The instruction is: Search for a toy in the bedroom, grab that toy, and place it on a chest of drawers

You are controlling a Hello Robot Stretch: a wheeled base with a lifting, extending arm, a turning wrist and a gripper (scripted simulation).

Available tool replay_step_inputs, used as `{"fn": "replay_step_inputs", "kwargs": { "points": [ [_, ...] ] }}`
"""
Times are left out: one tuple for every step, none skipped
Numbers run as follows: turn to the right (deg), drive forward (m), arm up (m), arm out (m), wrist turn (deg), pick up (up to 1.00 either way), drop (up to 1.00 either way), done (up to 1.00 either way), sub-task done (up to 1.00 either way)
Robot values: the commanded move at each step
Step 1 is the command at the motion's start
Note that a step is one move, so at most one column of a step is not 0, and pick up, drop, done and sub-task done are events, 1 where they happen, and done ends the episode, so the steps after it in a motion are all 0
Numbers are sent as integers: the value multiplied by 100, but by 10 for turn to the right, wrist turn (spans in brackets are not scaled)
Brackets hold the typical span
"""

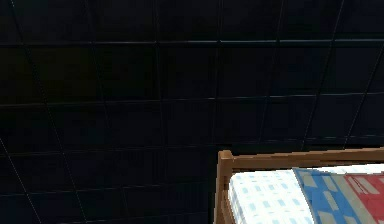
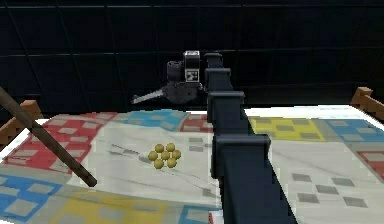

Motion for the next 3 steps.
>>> {"fn": "replay_step_inputs", "kwargs": {
  "points": [
    [0, 0, -30, 0, 0, 0, 0, 0, 0],
    [0, 0, 0, 0, 0, 100, 0, 0, 0],
    [0, 0, 10, 0, 0, 0, 0, 0, 0]
  ]
}}
